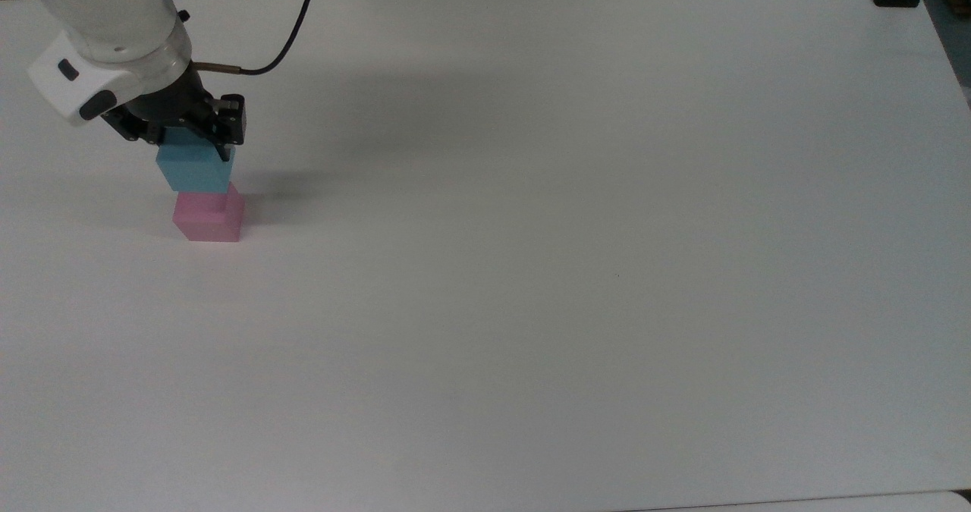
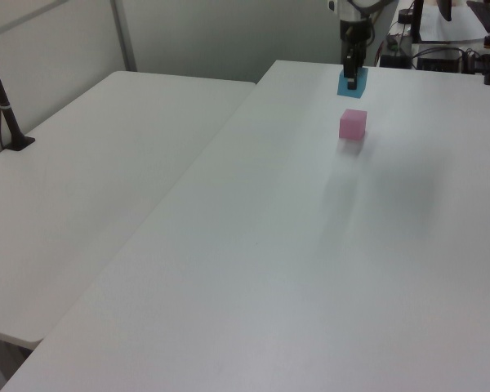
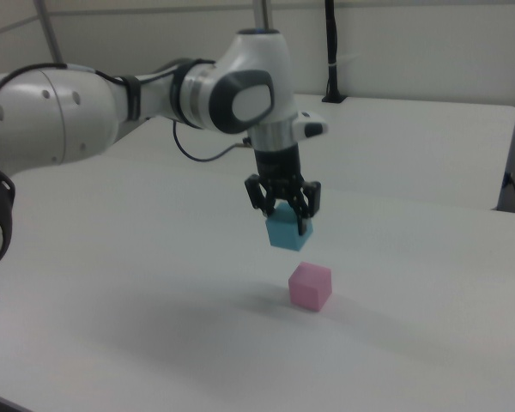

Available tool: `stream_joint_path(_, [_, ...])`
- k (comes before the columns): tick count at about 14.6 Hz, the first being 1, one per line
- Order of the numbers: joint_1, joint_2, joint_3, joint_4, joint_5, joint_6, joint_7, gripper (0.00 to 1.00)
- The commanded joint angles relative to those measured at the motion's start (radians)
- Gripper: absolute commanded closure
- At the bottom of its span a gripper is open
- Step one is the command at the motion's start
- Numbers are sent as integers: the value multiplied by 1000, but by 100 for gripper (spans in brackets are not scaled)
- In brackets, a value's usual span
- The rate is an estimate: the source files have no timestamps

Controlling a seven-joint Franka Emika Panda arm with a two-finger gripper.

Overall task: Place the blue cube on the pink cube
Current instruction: 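Carry the light blue cube over the pink cube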

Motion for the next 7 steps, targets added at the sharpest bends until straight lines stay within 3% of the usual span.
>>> stream_joint_path(1, [-17, 22, -3, -26, 24, 27, -17, 83])
stream_joint_path(7, [-20, 54, -3, -25, 42, 59, -12, 82])
